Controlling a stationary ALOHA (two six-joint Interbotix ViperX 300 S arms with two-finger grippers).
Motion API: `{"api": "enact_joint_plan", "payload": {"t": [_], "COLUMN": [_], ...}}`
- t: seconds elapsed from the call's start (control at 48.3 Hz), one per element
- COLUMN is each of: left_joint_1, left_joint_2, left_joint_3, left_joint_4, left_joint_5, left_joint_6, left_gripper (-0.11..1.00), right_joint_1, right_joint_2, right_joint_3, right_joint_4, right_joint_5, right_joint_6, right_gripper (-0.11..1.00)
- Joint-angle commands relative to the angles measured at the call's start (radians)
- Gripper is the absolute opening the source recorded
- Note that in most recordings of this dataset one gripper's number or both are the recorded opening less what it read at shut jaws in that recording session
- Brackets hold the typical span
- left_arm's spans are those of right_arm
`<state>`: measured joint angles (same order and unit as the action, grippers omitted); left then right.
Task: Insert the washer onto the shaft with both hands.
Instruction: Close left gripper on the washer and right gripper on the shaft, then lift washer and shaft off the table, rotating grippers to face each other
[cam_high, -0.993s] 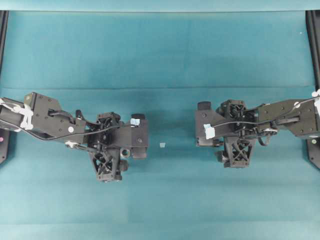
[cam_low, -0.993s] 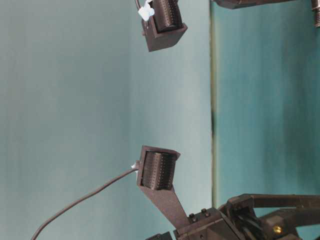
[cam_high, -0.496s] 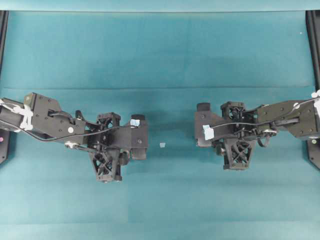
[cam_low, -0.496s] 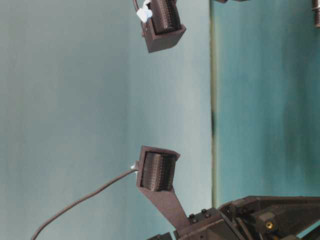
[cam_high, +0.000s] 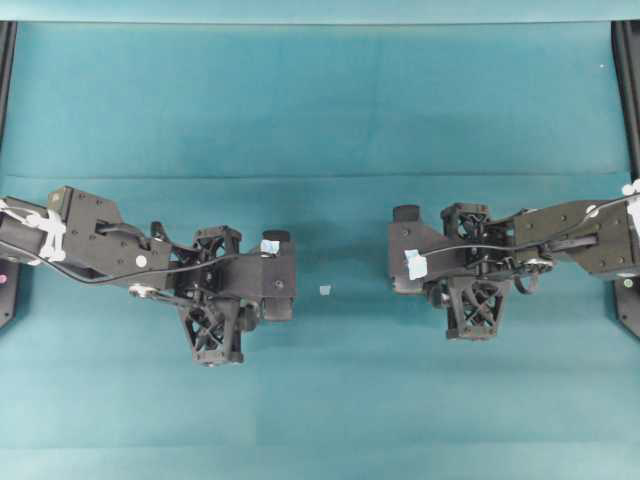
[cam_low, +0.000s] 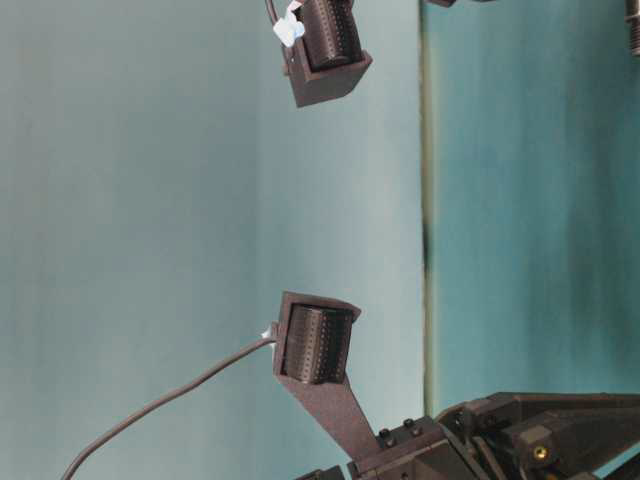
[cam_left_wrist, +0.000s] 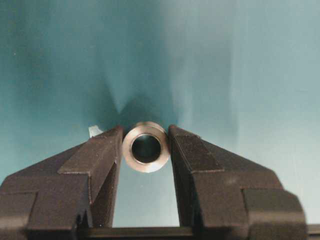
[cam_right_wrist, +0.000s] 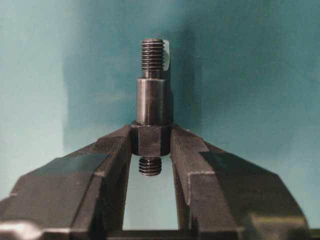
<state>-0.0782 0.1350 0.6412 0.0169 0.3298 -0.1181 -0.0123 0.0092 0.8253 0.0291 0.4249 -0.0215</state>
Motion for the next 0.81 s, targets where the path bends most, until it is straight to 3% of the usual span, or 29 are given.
{"api": "enact_joint_plan", "payload": {"t": [0.0, 0.476, 0.786], "left_joint_1": [-0.003, -0.003, 0.005], "left_joint_2": [-0.014, -0.026, -0.153], "left_joint_3": [-0.006, -0.008, 0.011], "left_joint_4": [0.002, 0.002, 0.005], "left_joint_5": [-0.005, -0.005, -0.040], "left_joint_6": [0.002, 0.002, 0.002], "left_gripper": [0.34, 0.34, 0.34], "right_joint_1": [-0.009, -0.008, -0.008], "right_joint_2": [0.006, -0.012, -0.117], "right_joint_3": [0.000, 0.005, 0.012], "right_joint_4": [-0.005, -0.005, -0.005], "right_joint_5": [0.000, -0.021, -0.064], "right_joint_6": [0.005, 0.005, 0.006], "right_gripper": [0.01, 0.01, 0.00]}}
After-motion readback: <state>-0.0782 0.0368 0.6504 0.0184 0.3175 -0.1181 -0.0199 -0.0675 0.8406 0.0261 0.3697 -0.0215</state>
